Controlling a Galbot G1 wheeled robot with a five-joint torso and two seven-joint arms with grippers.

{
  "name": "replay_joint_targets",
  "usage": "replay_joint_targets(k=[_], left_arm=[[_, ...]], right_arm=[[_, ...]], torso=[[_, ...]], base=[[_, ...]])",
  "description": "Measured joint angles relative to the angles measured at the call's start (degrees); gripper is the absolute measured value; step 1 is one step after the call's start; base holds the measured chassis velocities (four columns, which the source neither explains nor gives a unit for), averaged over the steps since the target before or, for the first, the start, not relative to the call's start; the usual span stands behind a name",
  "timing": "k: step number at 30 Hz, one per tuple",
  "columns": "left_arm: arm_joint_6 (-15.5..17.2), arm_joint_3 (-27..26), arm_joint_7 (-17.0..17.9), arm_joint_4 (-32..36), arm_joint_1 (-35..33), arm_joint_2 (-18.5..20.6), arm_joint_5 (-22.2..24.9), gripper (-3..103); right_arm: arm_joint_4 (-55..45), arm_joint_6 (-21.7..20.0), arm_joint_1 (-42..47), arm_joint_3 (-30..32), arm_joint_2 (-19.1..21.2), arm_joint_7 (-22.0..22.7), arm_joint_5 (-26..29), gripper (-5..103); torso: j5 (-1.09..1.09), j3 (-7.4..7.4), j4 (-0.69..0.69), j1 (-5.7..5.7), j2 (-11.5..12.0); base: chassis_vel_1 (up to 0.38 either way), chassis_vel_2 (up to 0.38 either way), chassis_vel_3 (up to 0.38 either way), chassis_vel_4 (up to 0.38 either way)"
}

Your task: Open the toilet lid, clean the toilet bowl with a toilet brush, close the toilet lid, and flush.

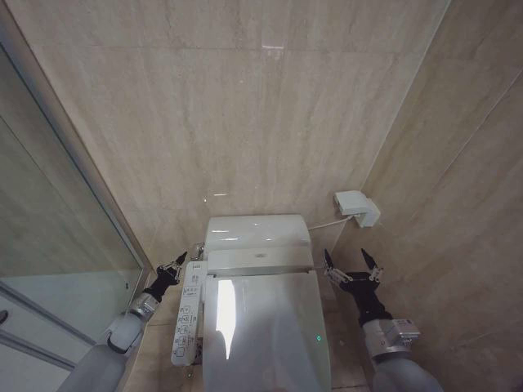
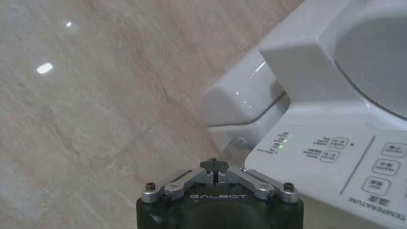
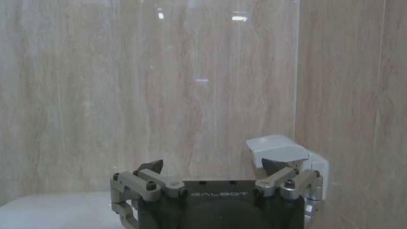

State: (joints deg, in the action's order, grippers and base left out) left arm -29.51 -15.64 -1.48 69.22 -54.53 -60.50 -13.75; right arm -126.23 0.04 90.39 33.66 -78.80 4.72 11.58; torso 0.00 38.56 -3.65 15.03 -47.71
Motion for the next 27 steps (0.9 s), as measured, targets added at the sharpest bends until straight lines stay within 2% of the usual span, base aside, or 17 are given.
replay_joint_targets(k=[23,27], left_arm=[[-1.8,0.7,-0.9,-4.8,2.0,-1.9,-1.2,0],[-0.7,-1.7,0.1,-4.2,1.2,-1.8,1.1,0]], right_arm=[[0.0,0.0,0.0,0.0,0.0,0.0,0.0,100],[0.0,0.0,0.0,0.0,0.0,0.0,0.0,100]], torso=[[0.00,0.00,0.00,0.00,0.0],[0.00,0.00,-0.01,0.00,0.0]], base=[[0.000,0.000,0.000,0.000],[0.000,0.000,0.000,0.000]])
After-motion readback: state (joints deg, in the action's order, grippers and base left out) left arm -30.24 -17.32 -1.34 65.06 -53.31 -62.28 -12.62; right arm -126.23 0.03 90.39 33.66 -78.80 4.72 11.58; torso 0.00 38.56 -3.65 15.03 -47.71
